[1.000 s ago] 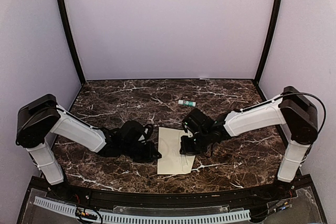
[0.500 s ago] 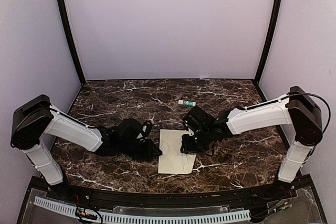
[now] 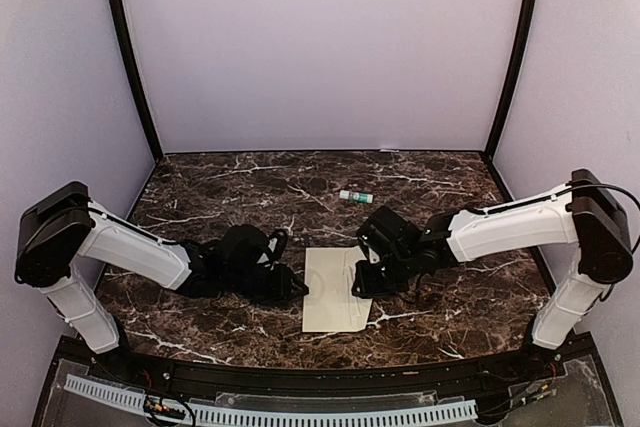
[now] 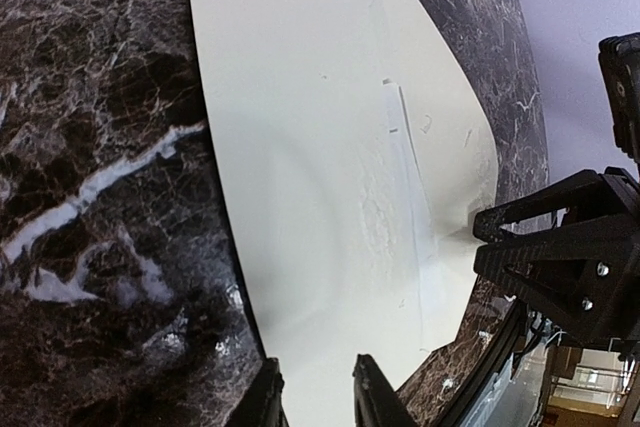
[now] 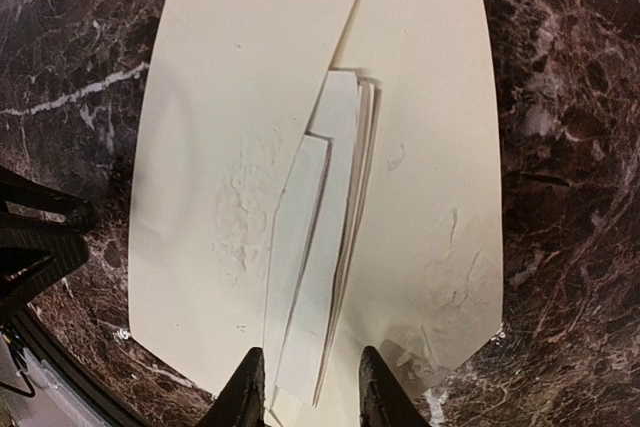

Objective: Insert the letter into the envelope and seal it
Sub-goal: Place the letter in the envelope.

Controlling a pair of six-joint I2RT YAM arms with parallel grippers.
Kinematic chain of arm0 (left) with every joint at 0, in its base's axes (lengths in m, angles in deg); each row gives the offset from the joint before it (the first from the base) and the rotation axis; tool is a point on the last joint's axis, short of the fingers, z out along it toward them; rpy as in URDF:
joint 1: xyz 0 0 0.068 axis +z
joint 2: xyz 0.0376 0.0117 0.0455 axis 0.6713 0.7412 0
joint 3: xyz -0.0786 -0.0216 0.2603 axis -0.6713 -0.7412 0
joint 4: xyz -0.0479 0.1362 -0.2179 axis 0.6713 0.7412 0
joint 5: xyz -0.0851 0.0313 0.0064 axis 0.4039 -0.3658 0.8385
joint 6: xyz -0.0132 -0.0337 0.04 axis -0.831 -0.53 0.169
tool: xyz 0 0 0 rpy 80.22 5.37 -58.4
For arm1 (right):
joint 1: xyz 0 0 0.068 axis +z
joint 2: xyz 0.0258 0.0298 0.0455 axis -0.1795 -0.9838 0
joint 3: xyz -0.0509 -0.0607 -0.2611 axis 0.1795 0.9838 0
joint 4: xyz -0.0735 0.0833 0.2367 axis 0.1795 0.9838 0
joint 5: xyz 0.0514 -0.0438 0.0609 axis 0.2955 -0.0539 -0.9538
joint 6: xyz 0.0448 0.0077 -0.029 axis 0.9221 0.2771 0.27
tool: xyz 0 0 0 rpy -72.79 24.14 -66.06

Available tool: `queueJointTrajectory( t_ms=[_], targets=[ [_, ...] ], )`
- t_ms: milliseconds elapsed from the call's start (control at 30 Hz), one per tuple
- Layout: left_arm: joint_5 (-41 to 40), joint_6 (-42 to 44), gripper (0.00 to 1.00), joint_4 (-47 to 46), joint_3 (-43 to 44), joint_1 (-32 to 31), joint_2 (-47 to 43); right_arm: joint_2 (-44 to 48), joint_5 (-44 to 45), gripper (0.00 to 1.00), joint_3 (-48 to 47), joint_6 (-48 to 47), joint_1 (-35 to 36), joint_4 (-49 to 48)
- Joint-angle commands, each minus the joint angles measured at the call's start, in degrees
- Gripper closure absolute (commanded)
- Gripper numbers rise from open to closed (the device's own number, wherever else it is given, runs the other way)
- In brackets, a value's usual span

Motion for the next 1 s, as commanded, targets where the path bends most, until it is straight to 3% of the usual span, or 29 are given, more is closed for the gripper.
queueJointTrajectory(
  t_ms=[0,967],
  targets=[
    [0.7,-0.1,0.75,0.2,-1.0,-0.4,-0.3,0.1,-0.8,0.70,1.8,1.5,0.9,-1.7],
    [2.0,-2.1,0.79,-2.7,-1.7,-3.2,3.3,-4.5,-3.6,0.72,2.4,2.0,1.1,-5.1]
  ],
)
